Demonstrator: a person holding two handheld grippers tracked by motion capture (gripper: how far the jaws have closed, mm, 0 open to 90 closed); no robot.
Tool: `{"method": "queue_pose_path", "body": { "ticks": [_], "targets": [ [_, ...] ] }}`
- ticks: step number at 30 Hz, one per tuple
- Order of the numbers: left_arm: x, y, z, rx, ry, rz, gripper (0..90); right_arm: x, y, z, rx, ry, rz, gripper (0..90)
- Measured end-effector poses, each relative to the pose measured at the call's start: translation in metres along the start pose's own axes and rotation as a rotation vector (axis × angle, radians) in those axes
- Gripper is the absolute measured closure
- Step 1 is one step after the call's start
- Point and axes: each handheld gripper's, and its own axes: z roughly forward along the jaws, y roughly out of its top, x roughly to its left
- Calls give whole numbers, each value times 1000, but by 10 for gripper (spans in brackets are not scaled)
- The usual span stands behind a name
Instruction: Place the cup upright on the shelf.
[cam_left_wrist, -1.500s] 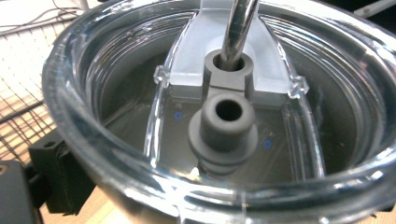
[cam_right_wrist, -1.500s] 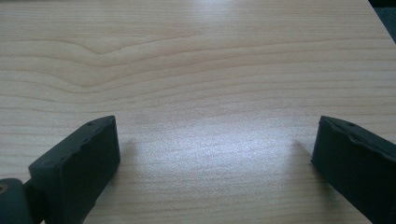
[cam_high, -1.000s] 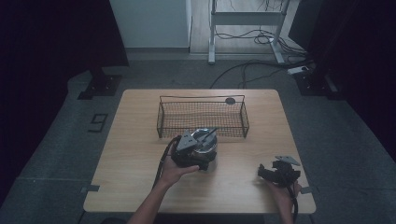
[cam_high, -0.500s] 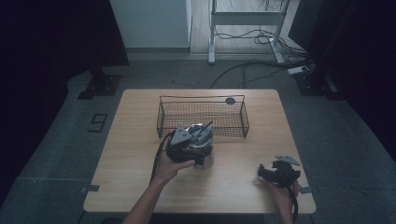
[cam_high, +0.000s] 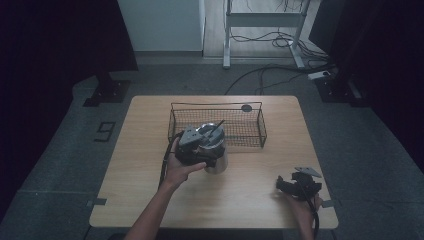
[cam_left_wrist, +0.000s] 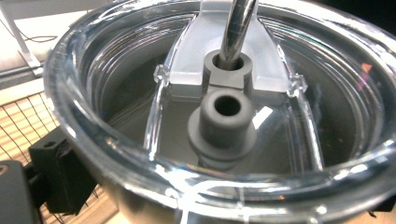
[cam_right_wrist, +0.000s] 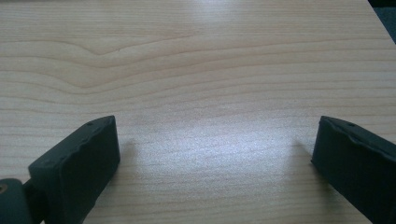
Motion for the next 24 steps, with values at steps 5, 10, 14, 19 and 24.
{"method": "queue_pose_path", "body": {
  "ticks": [5,10,14,19,24],
  "targets": [
    [3,5,-1,-10,6,-4,39,0,0,0,0,0,0,5],
    [4,8,-1,-5,10,-1,39,0,0,0,0,0,0,5],
    [5,11,-1,-4,16,0,39,0,0,0,0,0,1,5],
    [5,14,0,-4,18,10,39,0,0,0,0,-1,1,5],
    [6,20,0,-7,17,18,39,0,0,0,0,-1,1,5]
  ]
}}
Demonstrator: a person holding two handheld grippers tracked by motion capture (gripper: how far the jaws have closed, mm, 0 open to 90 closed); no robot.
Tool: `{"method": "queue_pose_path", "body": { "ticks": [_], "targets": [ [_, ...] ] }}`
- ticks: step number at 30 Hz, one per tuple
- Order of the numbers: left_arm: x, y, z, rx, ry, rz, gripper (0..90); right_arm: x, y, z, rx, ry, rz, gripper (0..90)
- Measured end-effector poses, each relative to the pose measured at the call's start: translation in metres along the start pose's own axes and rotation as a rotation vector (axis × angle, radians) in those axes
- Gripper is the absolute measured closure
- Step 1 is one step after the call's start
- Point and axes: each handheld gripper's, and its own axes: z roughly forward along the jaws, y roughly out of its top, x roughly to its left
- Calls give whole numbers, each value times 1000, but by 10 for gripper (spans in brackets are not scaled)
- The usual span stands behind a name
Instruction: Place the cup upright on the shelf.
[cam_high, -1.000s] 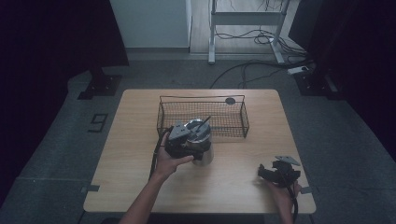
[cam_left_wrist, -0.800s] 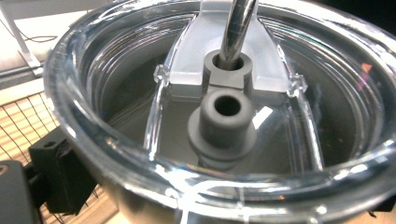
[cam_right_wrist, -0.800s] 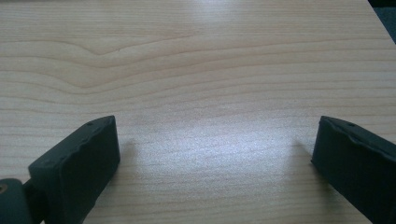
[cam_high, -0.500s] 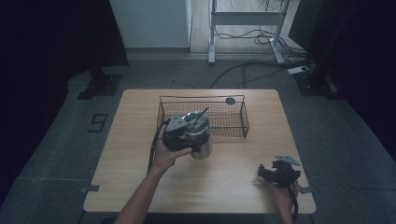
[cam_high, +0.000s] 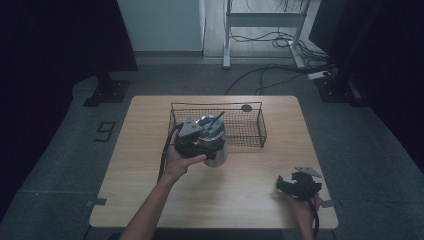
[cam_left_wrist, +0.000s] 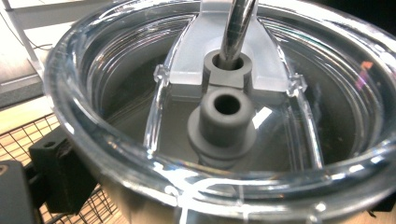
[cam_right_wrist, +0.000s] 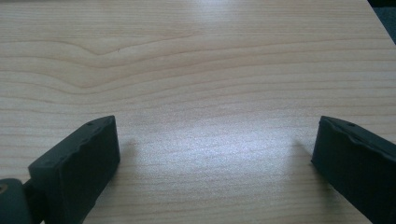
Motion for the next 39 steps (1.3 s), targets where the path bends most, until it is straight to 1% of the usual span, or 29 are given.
{"method": "queue_pose_path", "body": {
  "ticks": [4,7,15,21,25,28,30,35,36,39],
  "targets": [
    [1,3,0,-1,5,3,39,0,0,0,0,0,0,5],
    [2,6,0,-2,1,8,39,0,0,0,1,0,-2,5],
    [9,13,1,-2,15,8,39,0,0,0,-1,0,-2,5],
    [14,17,5,1,25,1,39,0,0,0,-2,-1,-1,6],
    [16,20,6,-3,24,-9,39,0,0,0,-2,-3,1,5],
    [18,25,8,0,27,-2,40,0,0,0,-3,-4,3,5],
    [20,27,9,1,32,-7,40,0,0,0,-2,-4,2,5],
    [23,30,8,5,43,-5,40,0,0,0,-4,-6,4,5],
    [25,30,6,3,51,-9,39,0,0,0,-4,-6,5,5],
    [28,31,5,2,54,-15,40,0,0,0,-4,-6,5,5]
  ]
}}
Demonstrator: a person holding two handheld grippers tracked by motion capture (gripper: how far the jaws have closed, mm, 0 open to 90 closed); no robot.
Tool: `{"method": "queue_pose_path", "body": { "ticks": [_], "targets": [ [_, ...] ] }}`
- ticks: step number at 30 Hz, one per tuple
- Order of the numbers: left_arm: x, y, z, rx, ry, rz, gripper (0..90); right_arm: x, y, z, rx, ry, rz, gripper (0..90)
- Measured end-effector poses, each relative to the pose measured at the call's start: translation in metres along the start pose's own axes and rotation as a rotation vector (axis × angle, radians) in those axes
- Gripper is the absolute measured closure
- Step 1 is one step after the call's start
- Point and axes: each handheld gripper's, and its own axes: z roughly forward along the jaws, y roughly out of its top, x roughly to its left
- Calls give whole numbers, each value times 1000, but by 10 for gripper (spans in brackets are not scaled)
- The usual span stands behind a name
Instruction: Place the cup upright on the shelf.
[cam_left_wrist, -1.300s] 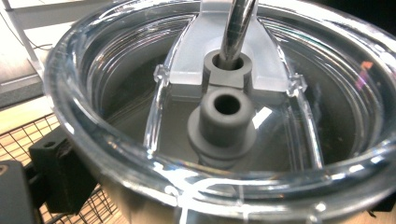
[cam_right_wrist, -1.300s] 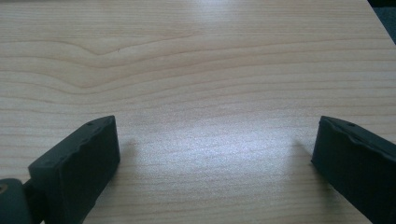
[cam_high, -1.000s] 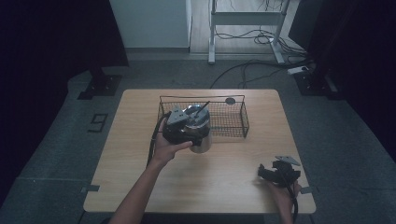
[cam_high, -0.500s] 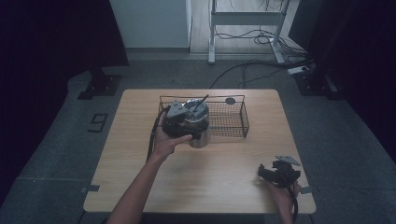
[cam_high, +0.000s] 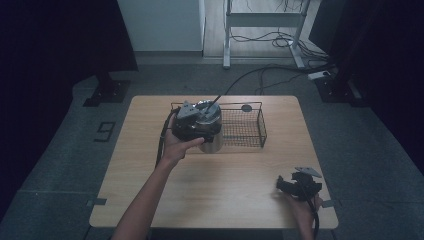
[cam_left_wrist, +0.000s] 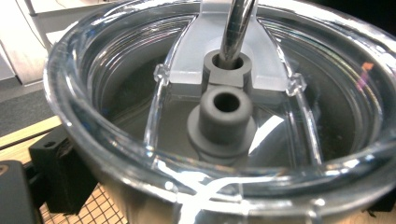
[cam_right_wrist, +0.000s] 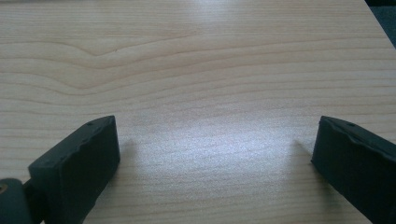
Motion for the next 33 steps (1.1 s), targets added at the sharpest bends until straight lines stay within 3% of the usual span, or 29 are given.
{"method": "queue_pose_path", "body": {
  "ticks": [22,33],
  "targets": [
    [17,8,2,-16,35,-30,40,0,0,0,-1,-1,2,6],
    [28,11,18,6,55,-33,40,0,0,0,-1,-1,2,6]
  ]
}}
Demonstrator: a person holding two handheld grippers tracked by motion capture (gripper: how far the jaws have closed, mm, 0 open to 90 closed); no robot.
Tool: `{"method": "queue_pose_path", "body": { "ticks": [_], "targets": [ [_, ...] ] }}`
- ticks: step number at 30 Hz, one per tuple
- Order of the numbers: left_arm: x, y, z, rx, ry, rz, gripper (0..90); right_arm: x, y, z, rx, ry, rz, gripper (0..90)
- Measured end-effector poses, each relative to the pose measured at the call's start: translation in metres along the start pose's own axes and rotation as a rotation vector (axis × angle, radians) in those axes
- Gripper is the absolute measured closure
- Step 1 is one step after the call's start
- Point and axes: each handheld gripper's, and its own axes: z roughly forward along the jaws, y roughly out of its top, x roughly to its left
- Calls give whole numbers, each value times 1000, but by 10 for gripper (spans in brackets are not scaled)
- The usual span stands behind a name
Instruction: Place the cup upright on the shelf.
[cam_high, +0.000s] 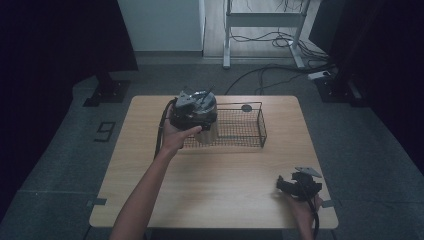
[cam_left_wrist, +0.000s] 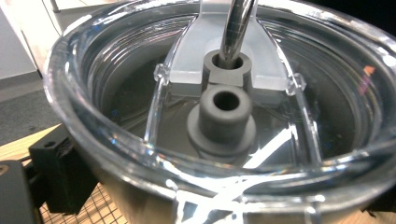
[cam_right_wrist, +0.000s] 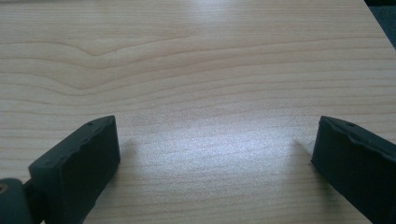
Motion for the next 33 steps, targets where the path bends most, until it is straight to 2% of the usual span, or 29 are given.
{"method": "queue_pose_path", "body": {
  "ticks": [11,20,33],
  "targets": [
    [12,1,12,7,17,-9,40,0,0,0,0,0,-1,6],
    [14,7,25,18,42,7,40,0,0,0,0,0,1,7],
    [22,12,37,25,67,-3,40,0,0,0,0,-1,3,11]
  ]
}}
